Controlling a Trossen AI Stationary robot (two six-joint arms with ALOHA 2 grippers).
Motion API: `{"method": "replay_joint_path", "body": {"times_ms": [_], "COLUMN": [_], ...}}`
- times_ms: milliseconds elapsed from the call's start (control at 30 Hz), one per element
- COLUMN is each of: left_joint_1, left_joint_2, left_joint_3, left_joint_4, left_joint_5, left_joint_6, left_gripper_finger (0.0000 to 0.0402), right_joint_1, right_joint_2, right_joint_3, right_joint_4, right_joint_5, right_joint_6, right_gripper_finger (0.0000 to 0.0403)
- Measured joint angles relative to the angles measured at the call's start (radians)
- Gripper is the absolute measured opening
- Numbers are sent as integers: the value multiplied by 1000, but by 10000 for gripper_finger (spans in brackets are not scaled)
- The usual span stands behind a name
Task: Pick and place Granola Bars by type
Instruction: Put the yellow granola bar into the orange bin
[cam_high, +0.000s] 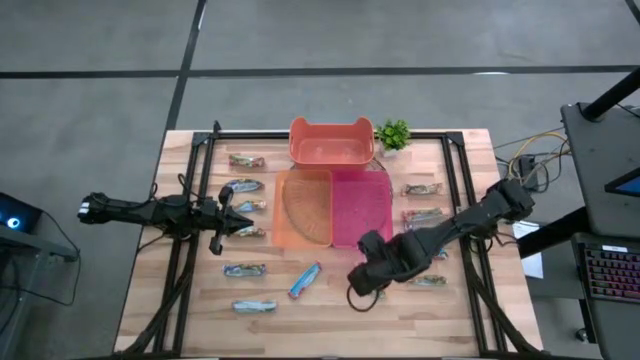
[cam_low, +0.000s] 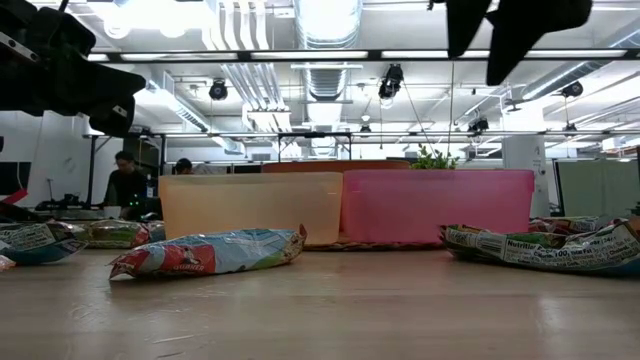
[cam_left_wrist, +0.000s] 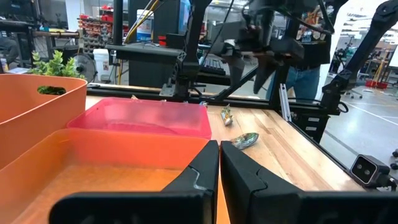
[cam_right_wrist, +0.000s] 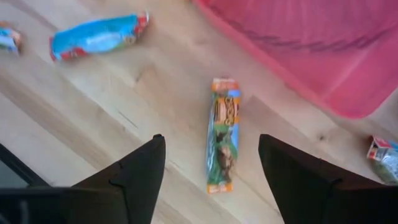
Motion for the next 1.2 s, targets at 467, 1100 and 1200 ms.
{"method": "replay_joint_path", "body": {"times_ms": [467, 1100, 1200], "left_joint_1": [0, 0, 0], "left_joint_2": [0, 0, 0], "left_joint_3": [0, 0, 0], "left_joint_4": [0, 0, 0], "left_joint_5": [0, 0, 0], "left_joint_6": [0, 0, 0], "left_gripper_finger": [0, 0, 0], "right_joint_1": [101, 118, 118], "right_joint_2": [86, 94, 94], "right_joint_3": [-62, -252, -279], "right_joint_4": [35, 248, 279], "right_joint_5": [16, 9, 9], "right_joint_6": [95, 152, 152], "right_gripper_finger": [241, 262, 259]}}
